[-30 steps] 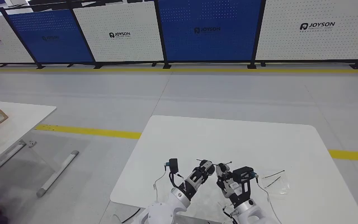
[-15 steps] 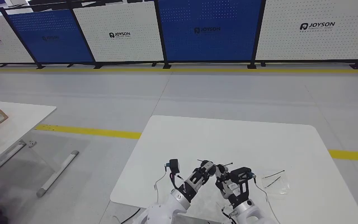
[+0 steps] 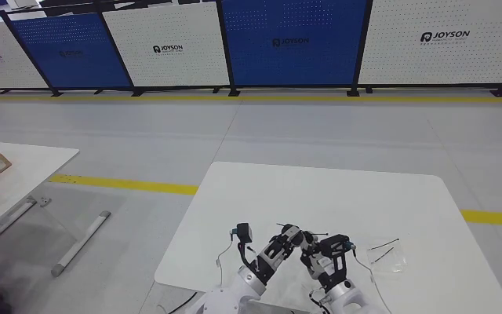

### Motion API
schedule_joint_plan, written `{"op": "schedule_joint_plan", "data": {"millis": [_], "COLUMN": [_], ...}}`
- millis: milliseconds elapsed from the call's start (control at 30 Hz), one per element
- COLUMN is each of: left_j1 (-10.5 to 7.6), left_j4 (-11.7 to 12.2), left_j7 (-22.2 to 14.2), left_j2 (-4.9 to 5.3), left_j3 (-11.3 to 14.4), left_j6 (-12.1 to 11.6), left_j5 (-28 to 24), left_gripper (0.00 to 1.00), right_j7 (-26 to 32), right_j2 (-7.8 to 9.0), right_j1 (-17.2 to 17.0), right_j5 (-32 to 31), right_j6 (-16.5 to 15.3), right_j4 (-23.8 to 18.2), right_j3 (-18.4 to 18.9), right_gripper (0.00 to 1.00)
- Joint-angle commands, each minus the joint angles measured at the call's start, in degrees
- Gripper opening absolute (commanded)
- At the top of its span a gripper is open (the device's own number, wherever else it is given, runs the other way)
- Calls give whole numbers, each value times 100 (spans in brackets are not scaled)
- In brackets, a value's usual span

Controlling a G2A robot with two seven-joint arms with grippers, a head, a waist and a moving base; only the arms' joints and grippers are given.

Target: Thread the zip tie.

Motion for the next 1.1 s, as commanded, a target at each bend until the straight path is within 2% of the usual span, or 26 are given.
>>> {"op": "schedule_joint_plan", "data": {"millis": [0, 633, 1067], "left_j1": [18, 226, 365], "left_j4": [-26, -414, -564], "left_j7": [-14, -107, -112], "left_j2": [3, 38, 64], "left_j3": [-8, -43, -31], "left_j6": [-25, -237, -349], "left_j5": [-18, 13, 156], "left_gripper": [0, 0, 0], "right_j7": [14, 60, 63], "right_j2": [1, 5, 6], "right_j1": [7, 62, 87], "right_j5": [-15, -44, -50], "right_j6": [1, -8, -30], "right_j4": [8, 106, 154], "right_j3": [-6, -14, -28], "right_gripper": [0, 0, 0]}}
